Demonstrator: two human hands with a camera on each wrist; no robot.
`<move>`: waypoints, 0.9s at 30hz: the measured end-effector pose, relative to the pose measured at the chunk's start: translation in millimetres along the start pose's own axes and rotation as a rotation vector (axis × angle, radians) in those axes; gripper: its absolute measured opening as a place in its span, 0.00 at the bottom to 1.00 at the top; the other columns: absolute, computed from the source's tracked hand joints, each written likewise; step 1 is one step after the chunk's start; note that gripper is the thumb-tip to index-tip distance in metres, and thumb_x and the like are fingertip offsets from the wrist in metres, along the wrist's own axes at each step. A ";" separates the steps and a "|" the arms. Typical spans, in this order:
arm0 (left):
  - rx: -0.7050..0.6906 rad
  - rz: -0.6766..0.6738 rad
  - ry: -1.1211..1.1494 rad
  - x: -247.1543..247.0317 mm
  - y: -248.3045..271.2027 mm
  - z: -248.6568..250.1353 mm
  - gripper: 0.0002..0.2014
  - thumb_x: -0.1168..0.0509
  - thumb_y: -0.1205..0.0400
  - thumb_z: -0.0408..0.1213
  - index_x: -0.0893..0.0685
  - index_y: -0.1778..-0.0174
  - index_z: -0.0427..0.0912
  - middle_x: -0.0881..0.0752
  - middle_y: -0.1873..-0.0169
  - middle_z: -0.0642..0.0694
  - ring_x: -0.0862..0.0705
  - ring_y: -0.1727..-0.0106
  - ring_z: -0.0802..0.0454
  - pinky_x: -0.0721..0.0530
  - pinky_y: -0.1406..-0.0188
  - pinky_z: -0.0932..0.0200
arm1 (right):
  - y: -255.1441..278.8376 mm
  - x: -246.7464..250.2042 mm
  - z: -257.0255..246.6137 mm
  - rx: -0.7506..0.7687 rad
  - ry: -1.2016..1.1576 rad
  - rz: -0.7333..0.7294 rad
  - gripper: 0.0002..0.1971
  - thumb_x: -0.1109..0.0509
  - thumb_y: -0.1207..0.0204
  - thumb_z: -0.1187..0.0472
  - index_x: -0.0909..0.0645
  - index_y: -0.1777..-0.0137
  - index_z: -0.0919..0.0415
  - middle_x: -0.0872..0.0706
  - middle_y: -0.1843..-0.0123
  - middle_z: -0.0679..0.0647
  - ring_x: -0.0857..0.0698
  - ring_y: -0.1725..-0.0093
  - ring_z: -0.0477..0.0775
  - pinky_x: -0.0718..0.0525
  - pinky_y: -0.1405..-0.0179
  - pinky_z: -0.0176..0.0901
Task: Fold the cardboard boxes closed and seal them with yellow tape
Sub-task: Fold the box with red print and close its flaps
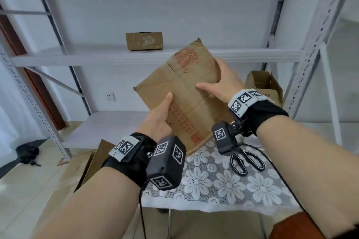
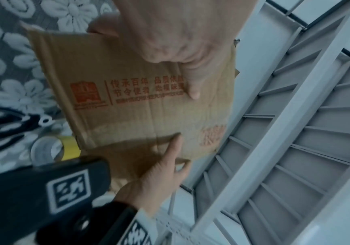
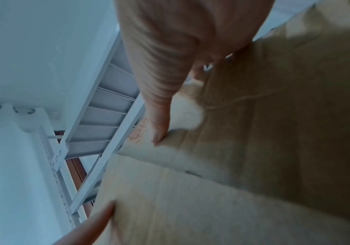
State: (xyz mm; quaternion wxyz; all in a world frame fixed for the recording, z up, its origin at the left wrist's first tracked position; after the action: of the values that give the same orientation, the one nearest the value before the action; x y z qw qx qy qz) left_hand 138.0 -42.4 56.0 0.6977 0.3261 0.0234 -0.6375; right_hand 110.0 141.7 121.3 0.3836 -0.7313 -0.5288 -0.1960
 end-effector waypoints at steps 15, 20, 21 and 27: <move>-0.079 0.096 -0.154 11.0 44.8 9.9 0.08 0.32 0.17 0.40 0.20 0.53 0.39 0.15 0.64 0.44 0.17 0.63 0.47 0.22 0.64 0.49 | 24.2 0.1 -24.4 -0.028 0.216 -0.221 0.54 0.30 0.39 0.26 0.52 0.17 0.41 0.37 0.24 0.63 0.37 0.25 0.67 0.34 0.29 0.62; -0.170 0.191 -0.404 21.0 24.2 10.4 0.18 0.23 0.24 0.43 0.22 0.46 0.39 0.14 0.55 0.44 0.19 0.62 0.52 0.22 0.69 0.56 | 24.4 -3.8 -12.2 -0.050 0.328 -0.222 0.57 0.26 0.43 0.27 0.53 0.18 0.38 0.39 0.25 0.62 0.37 0.26 0.66 0.33 0.32 0.63; -0.215 0.245 -0.482 23.8 18.0 12.9 0.30 0.18 0.33 0.49 0.23 0.43 0.38 0.15 0.49 0.43 0.18 0.56 0.50 0.17 0.62 0.53 | 22.7 -5.1 -10.2 -0.046 0.342 -0.224 0.57 0.25 0.44 0.28 0.53 0.18 0.37 0.39 0.25 0.62 0.37 0.26 0.66 0.33 0.32 0.63; -0.657 0.440 -1.204 6.2 12.2 55.9 0.70 0.16 0.43 0.57 0.58 0.16 0.51 0.54 0.16 0.43 0.55 0.15 0.39 0.47 0.20 0.29 | 16.8 -10.1 2.1 -0.051 0.348 -0.230 0.58 0.23 0.47 0.28 0.50 0.19 0.37 0.39 0.25 0.60 0.37 0.26 0.65 0.32 0.31 0.64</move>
State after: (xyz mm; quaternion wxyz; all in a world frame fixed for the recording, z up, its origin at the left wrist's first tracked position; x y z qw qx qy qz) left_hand 128.7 -75.2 102.4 0.7639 -0.3114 -0.2408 -0.5114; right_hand 121.6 134.6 107.0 0.4255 -0.6307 -0.5295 -0.3754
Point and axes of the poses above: each hand's wrist, its own y-axis away from the middle knuckle, its own x-axis out of the back of the hand, z = x × y, the point moved 4 cm from there along -y, towards the middle knuckle
